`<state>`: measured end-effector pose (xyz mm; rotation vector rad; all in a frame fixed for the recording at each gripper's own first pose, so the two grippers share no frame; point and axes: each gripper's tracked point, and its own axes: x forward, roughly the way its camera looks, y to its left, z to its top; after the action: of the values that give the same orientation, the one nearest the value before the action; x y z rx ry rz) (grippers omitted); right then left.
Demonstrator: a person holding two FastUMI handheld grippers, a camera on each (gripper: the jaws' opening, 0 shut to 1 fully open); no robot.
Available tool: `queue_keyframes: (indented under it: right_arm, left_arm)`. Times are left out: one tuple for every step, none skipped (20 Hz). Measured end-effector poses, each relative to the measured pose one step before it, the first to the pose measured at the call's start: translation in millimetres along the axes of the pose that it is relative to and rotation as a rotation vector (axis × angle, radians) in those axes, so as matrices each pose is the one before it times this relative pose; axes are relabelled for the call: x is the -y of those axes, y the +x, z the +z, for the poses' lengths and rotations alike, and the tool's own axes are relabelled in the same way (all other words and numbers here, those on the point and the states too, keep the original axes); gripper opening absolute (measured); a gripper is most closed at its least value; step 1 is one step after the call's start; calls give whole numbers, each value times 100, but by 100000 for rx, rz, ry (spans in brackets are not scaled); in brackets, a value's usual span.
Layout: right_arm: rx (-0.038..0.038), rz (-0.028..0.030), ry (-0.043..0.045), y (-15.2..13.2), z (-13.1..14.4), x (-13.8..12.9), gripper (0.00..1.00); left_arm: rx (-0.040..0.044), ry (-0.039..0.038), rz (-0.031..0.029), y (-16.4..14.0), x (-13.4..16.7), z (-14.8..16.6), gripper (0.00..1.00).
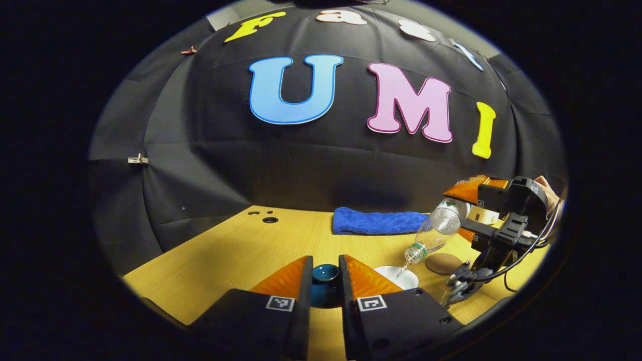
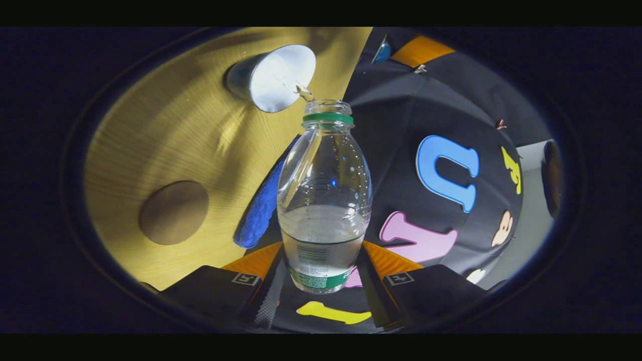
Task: Open the teacup lid with one hand, grasp the water bottle and pour water into the teacup with the other hand; after pouring, place the water bottle on the coaster and then close the teacup lid.
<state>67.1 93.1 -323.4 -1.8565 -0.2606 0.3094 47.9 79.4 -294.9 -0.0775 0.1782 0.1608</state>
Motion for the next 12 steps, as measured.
queue_keyframes:
  right_arm:
    - [628,-678,-1009,-7,49,-20,75]
    - [565,-401,-705,-133,69,-88,75]
    - [871,-647,-754,-5,-50,76,75]
    - [1318,-894,-998,62,77,117,75]
    - [938,-1832,-1614,341,-191,338,75]
    - [404,-1873,-1722,421,-283,342,75]
    - [369,-2291,-1713,533,-299,353,75]
    - [112,-3254,-2130,344,-94,593,75]
    - [482,-3913,-2041,103,-108,504,78]
    - [1243,-4718,-1790,-245,-7,590,75]
    - [1680,-3950,-1340,-138,101,634,75]
    - [1583,-2734,-841,-68,300,349,75]
  left_arm:
    - [-43,115,158,-58,-20,-44,31]
    - [-141,56,54,41,-5,7,31]
    - [-212,-62,-83,-4,20,-109,31]
    - [-127,-212,-309,65,56,-17,31]
    - [-5,-184,-213,-36,54,-52,31]
    - [86,-22,17,10,-5,83,31]
    - [89,-42,-230,51,51,-55,31]
    - [197,94,-153,13,48,73,31]
    - [241,168,-86,3,81,93,31]
    - [281,192,115,21,-22,164,31]
    - [153,220,163,105,-14,-69,31]
    - [60,182,91,-25,-10,69,31]
